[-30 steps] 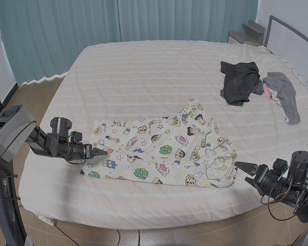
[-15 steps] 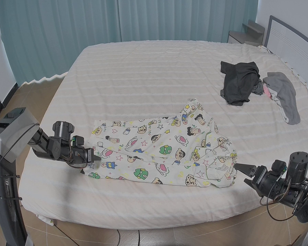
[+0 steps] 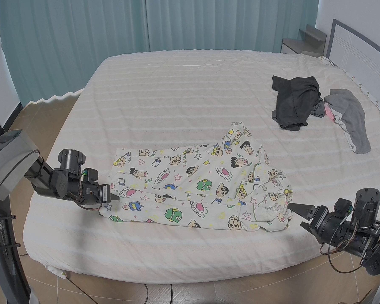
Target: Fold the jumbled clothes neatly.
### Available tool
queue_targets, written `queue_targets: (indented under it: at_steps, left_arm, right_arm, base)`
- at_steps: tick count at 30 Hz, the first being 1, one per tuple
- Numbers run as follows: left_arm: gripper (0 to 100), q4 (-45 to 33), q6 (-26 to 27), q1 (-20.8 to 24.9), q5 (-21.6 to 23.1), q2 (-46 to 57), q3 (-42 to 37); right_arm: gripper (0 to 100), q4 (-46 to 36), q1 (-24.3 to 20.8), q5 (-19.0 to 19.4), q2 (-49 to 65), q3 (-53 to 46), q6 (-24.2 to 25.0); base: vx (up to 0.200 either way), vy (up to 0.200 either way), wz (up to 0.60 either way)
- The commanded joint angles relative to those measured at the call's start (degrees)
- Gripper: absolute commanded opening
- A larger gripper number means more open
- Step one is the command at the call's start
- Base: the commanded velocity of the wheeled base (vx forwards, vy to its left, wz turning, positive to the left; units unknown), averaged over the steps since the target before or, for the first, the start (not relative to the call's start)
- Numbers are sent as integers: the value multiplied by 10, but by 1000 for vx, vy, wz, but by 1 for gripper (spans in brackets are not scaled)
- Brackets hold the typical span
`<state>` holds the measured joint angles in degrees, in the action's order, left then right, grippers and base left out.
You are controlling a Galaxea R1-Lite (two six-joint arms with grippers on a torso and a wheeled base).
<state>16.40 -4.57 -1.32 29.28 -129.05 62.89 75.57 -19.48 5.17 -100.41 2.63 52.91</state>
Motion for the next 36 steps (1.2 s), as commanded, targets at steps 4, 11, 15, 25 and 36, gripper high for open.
queue_targets:
  at_steps: [4,11,15,25,36]
  left_arm:
    - [0,0,4,-3,-20,38,-53]
    - [0,0,29,-8,-32,49,-86]
    - [0,-1,30,-14,-32,65,-94]
    - [0,0,29,-13,-32,93,-126]
    - [100,7,13,-14,-55,86,-117]
  right_arm:
    - [100,0,0,0,-5,0,0]
    - [100,0,0,0,-9,0,0]
    - [100,0,-6,-1,-9,-1,0]
    - [100,2,-8,-1,-8,-3,0]
    - [100,28,-8,-2,-20,-13,-1]
  base:
    - [0,0,0]
    - [0,0,0]
    - [0,0,0]
    - [0,0,0]
    - [0,0,0]
